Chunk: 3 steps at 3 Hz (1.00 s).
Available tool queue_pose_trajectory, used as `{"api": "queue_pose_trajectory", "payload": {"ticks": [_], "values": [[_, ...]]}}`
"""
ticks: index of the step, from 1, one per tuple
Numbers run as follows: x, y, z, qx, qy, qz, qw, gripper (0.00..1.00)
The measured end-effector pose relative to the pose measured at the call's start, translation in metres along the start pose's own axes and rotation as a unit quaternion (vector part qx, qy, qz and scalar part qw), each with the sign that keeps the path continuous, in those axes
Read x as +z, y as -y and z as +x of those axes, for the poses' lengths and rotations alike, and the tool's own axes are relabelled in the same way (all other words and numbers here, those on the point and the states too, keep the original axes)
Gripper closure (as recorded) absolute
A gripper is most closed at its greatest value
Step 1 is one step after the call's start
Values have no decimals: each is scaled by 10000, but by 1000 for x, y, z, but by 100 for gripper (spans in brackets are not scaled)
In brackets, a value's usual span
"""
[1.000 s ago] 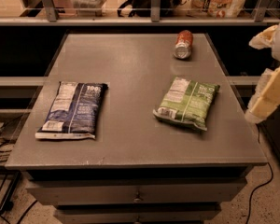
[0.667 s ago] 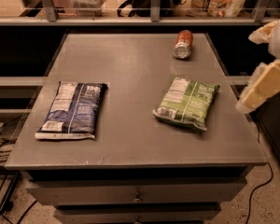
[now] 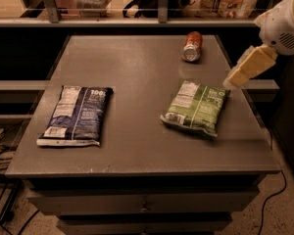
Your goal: Move coke can near blue chip bag
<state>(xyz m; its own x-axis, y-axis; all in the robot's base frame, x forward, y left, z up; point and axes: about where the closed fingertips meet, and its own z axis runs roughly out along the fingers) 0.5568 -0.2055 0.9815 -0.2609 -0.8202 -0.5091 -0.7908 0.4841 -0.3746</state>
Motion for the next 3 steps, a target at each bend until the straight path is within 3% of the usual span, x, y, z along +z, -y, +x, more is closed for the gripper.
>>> {"api": "queue_pose_trajectory", "payload": {"ticks": [1,3], "values": [[28,20,-15,165,304,-198,9992,0],[35,23,-20,206,483,-246,9983,0]]}}
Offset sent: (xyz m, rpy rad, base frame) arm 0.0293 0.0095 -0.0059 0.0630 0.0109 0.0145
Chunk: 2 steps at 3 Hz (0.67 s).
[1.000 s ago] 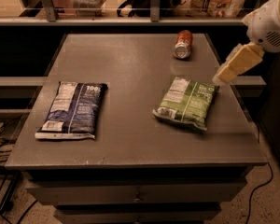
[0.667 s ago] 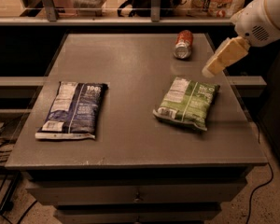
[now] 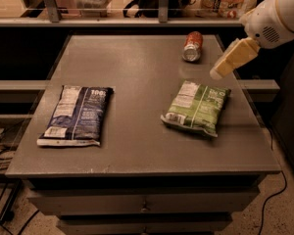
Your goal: Move coke can near blue chip bag
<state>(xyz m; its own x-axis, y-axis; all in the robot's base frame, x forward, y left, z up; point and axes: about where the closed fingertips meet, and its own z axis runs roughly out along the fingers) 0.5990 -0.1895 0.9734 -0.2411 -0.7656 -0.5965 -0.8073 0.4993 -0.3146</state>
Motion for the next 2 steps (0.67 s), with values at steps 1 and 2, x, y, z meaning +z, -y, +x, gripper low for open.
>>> {"api": "queue_pose_trajectory", "payload": {"ticks": [1,2], "values": [[27,3,-23,184,381,-15,9991,0],[72,19,-42,588,756,-69,9954,0]]}}
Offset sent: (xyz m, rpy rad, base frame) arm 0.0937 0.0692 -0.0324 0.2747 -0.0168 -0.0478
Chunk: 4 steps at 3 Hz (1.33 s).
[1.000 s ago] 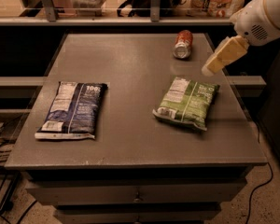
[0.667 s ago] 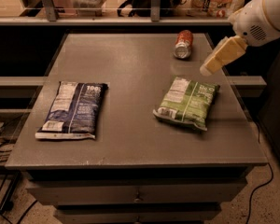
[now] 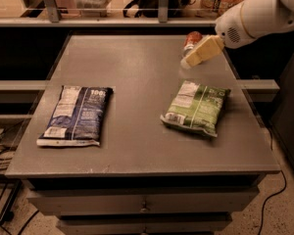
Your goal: Move coke can near blue chip bag
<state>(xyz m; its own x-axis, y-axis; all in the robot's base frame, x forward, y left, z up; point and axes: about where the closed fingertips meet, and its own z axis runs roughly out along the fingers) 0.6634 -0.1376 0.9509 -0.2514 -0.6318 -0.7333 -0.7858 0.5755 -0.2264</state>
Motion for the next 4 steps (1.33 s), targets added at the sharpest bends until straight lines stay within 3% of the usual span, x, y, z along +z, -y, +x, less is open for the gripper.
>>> {"api": "queue_pose_trajectory", "payload": {"ticks": [2,3,4], "values": [[54,34,3,779,293,44,9965,0],[74,60,10,1102,405,124,9930,0],[94,95,21,1483,553,365,9867,2]]}}
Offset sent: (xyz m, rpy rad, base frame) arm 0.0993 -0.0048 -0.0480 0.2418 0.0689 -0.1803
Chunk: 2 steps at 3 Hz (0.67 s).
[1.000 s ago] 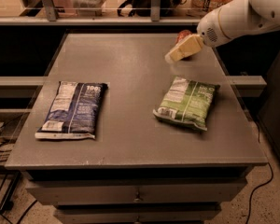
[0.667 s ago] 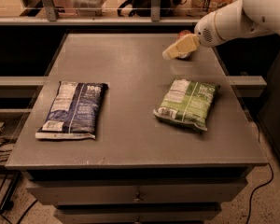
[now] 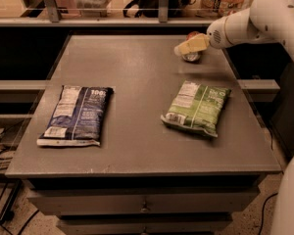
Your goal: Move coke can near blue chip bag
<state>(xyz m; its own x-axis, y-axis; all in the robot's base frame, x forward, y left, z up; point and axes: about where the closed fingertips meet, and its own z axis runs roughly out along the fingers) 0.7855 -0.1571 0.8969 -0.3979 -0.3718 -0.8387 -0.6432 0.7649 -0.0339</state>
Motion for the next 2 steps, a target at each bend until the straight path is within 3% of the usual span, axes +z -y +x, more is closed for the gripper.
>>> {"api": "queue_pose_trajectory", "payload": {"ticks": [1,2], "values": [[14,24,5,379,78,232,9990,29],[19,33,7,520,106,318,9981,30]]}}
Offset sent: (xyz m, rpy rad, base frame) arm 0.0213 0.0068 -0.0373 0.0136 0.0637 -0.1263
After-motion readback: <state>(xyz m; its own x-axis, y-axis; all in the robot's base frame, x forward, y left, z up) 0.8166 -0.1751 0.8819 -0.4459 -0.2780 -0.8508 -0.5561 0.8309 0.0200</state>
